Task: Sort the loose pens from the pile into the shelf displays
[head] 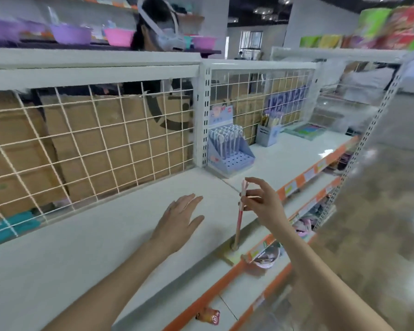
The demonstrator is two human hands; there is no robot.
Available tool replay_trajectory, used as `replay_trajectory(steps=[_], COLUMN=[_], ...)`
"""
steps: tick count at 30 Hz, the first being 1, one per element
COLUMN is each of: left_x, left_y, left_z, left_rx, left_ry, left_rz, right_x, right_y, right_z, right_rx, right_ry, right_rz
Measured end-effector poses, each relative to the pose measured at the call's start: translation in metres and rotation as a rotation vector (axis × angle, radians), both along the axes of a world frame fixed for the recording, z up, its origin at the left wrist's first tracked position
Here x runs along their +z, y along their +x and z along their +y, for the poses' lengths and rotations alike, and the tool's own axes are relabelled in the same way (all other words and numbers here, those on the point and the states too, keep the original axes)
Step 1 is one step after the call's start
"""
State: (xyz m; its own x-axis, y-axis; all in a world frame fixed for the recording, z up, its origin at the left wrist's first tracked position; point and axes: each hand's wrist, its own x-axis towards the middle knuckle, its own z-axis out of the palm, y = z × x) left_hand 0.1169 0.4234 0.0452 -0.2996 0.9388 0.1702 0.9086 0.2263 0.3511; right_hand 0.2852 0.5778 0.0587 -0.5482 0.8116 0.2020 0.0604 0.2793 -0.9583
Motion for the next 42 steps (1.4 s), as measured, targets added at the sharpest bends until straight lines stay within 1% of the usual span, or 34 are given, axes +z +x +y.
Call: replay_trajectory(steps=[6,10,15,20,27,32,37,42], left_x=[0.001,0.004,0.008,0.010,0.000,0.000,0.010,0.008], left_y=[0.068,0.108,0.138,0.154,0.140,0.104,0.074,0.056], left_z=[0.116,0.175,0.230,0.279,0.366,0.439,0.508,0.548], left_rx=[-0.050,-0.083,-0.126,-0.136,-0.174,-0.084,0.020,0.082], left_ry=[0.087,0.068,0.066,0.054,0.114,0.139,0.214,0.251], left_rz=[-0.007,-0.005,0.038,0.044,0.079,0.038,-0.017,-0.076], right_x=[0.009,0.020,0.026,0.020,0.018,0.023,0.037,0.042], right_y=[0.078,0.113,0.140,0.142,0.135,0.120,0.081,0.040], right_z=[0.086,0.135,0.179,0.222,0.293,0.365,0.444,0.506], right_rx=[-0.109,-0.173,-0.266,-0.370,-0.392,-0.378,-0.328,-0.265], right_ry=[0.064,0.099,0.130,0.106,0.115,0.092,0.016,0.039], right_rz=[-0.024,-0.020,0.025,0.092,0.111,0.113,0.088,0.065])
